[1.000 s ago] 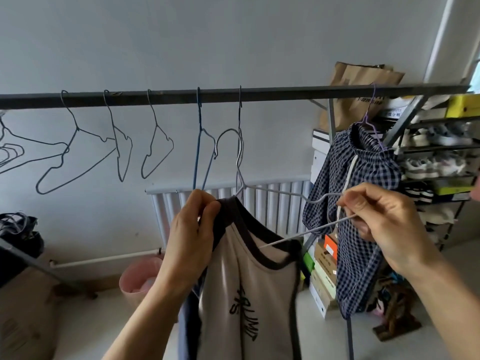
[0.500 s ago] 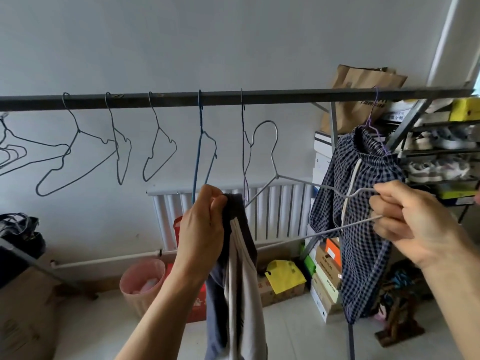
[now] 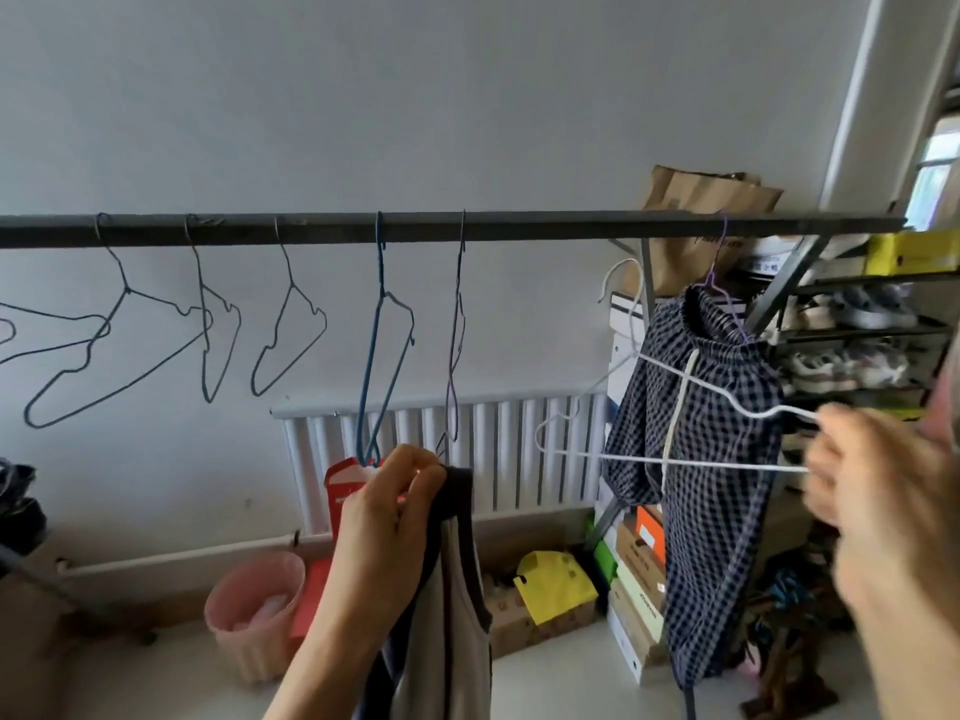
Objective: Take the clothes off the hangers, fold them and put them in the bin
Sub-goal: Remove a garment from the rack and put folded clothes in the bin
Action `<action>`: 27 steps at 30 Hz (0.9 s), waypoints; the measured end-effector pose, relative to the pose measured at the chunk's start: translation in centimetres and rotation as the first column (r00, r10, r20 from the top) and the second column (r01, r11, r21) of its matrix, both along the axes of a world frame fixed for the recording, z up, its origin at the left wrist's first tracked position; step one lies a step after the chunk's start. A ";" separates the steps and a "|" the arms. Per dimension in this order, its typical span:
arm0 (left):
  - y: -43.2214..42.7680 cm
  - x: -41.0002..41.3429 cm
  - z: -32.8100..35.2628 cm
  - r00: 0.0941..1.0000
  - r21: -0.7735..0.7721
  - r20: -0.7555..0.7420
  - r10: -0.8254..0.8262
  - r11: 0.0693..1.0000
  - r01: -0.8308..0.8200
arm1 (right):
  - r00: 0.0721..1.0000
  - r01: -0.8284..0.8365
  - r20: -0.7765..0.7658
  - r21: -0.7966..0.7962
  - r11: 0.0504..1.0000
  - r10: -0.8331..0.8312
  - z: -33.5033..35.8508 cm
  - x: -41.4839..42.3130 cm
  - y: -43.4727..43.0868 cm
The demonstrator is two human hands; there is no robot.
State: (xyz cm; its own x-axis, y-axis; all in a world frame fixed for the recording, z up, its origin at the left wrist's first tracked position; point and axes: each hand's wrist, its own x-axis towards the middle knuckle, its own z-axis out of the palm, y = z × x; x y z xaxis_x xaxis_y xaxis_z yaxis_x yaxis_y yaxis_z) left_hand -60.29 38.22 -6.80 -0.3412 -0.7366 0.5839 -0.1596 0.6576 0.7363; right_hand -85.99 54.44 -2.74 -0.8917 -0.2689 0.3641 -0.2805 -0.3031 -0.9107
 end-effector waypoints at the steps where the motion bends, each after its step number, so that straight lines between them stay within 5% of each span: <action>1: 0.0 -0.3 0.0 1.000 -0.028 0.010 0.011 1.000 -0.010 | 0.998 0.057 -0.041 0.006 0.998 -0.057 0.0 0.6 -1.5; 8: -1.8 -0.1 1.5 0.993 -0.148 0.066 0.098 0.985 -0.087 | 0.975 0.060 -0.210 -0.082 0.995 -0.076 2.7 2.9 -10.9; 15: -2.3 1.2 3.5 0.998 -0.081 0.026 0.058 0.995 -0.056 | 0.958 0.136 -0.265 0.089 0.987 -0.108 6.5 0.8 -19.1; 19: -2.2 2.5 4.3 1.000 -0.029 -0.020 0.009 1.000 -0.010 | 0.962 0.125 -0.267 0.271 0.954 -0.050 4.2 0.8 -19.6; 27: -2.2 4.3 5.4 0.993 0.033 0.046 -0.113 0.993 0.112 | 0.986 -0.104 -0.103 0.208 0.973 0.128 -1.0 1.4 -21.2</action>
